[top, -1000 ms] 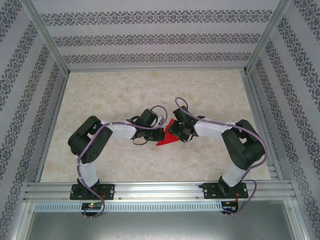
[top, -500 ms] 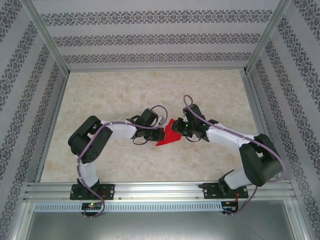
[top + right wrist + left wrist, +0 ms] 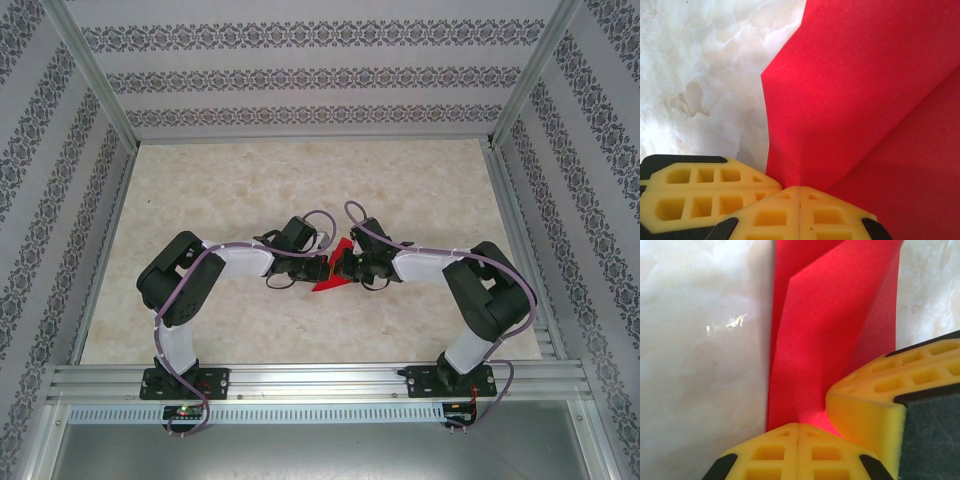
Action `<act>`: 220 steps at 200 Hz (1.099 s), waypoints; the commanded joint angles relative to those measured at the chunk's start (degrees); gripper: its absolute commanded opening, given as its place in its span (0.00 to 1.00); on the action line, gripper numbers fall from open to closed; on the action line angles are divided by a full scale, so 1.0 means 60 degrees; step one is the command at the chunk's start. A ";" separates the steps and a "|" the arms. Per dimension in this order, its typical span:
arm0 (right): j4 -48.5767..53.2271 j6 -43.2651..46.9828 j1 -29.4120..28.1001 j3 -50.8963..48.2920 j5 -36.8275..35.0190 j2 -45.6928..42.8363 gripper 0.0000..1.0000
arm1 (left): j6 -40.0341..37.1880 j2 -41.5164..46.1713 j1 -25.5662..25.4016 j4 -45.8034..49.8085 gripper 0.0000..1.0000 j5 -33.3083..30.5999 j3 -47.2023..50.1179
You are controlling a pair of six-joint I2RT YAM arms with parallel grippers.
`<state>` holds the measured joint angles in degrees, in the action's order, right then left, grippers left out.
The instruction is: Fold a paper plane with a square sheet of paper (pick it up from the middle)
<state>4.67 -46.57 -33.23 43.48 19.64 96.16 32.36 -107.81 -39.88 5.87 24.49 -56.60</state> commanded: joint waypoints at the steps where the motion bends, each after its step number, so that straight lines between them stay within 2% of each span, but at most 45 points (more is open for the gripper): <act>1: -0.0064 0.0222 0.0137 0.0223 -0.0181 0.0267 0.02 | -0.0224 -0.0563 -0.0033 0.1479 0.01 -0.0721 0.0203; 39: 0.0175 0.0232 0.0520 0.0136 -0.0547 0.0282 0.03 | -0.0292 -0.0619 -0.0033 0.1671 0.01 -0.0727 0.0214; 72: 0.0271 0.0328 0.0707 0.0134 -0.0795 -0.0369 0.04 | -0.0339 -0.0614 -0.0034 0.1679 0.00 -0.0716 0.0222; 105: -0.0017 0.0579 0.0566 0.0325 -0.0335 -0.0807 0.04 | -0.0380 -0.0620 -0.0051 0.1687 0.01 -0.0684 0.0205; 176: -0.0267 0.0408 0.0207 0.0833 0.0048 0.0538 0.04 | -0.0471 -0.0608 -0.0062 0.1732 0.00 -0.0683 0.0203; 220: -0.0194 0.0489 0.0691 0.0427 -0.0286 0.0664 0.04 | -0.0471 -0.0618 -0.0064 0.1804 0.00 -0.0699 0.0212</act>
<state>4.05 -44.40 -31.09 47.37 19.22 99.88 31.29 -108.01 -39.88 6.79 24.53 -57.08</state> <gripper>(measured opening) 0.048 0.055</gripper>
